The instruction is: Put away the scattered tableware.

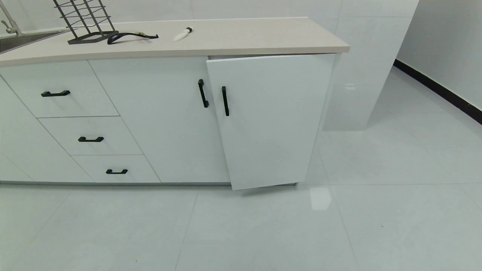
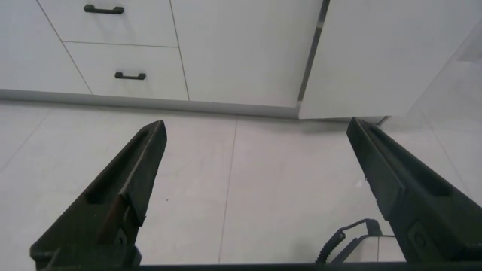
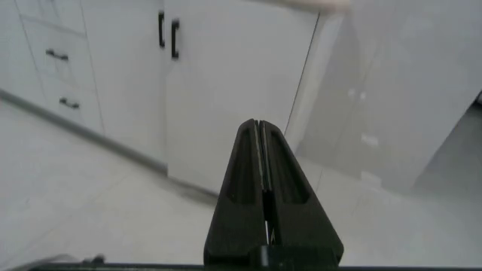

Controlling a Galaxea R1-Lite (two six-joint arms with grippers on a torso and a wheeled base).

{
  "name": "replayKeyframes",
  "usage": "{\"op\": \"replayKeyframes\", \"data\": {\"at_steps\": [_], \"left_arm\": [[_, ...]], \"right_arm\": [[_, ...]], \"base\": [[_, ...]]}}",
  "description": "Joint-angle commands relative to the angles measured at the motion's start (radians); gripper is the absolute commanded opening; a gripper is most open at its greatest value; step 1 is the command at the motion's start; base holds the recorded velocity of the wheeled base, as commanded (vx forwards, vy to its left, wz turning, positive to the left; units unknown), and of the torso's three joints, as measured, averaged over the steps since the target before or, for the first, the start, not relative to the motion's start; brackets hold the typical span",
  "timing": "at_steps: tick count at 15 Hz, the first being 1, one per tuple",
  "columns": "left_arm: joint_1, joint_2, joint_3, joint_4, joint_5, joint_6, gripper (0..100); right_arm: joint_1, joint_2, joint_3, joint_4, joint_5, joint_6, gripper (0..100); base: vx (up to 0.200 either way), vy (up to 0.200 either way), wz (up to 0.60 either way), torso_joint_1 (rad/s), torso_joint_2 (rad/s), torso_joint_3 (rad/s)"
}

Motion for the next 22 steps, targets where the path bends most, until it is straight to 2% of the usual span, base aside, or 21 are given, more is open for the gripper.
{"op": "replayKeyframes", "data": {"at_steps": [1, 5, 7, 9, 10, 15, 22], "left_arm": [[0.001, 0.000, -0.001, 0.000, 0.000, 0.000, 100], [0.001, 0.000, 0.001, 0.000, 0.000, 0.000, 100], [0.001, 0.000, -0.001, 0.000, 0.000, -0.002, 100], [0.001, 0.000, 0.001, 0.000, 0.001, -0.002, 100], [0.001, 0.000, -0.001, 0.000, 0.001, -0.002, 100], [0.001, 0.000, 0.001, 0.000, 0.001, 0.000, 100], [0.001, 0.000, 0.001, 0.000, 0.001, 0.003, 100]], "right_arm": [[-0.039, -0.222, 0.004, 0.183, -0.028, 0.025, 0], [-0.067, -0.282, 0.004, 0.465, -0.079, 0.031, 0], [-0.067, -0.282, 0.004, 0.470, -0.144, 0.031, 0], [-0.067, -0.282, 0.004, 0.493, -0.286, 0.031, 0], [-0.067, -0.282, 0.004, 0.514, -0.320, 0.037, 0], [-0.067, -0.282, 0.004, 0.513, -0.325, 0.106, 0], [-0.067, -0.282, 0.004, 0.513, -0.326, 0.111, 0]], "base": [[0.000, 0.000, 0.00, 0.000, 0.00, 0.000], [0.000, 0.000, 0.00, 0.000, 0.00, 0.000], [0.000, 0.000, 0.00, 0.000, 0.00, 0.000], [0.000, 0.000, 0.00, 0.000, 0.00, 0.000], [0.000, 0.000, 0.00, 0.000, 0.00, 0.000], [0.160, 0.160, 0.00, 0.004, 0.00, 0.003], [0.200, 0.200, 0.00, 0.004, 0.00, 0.001]]}}
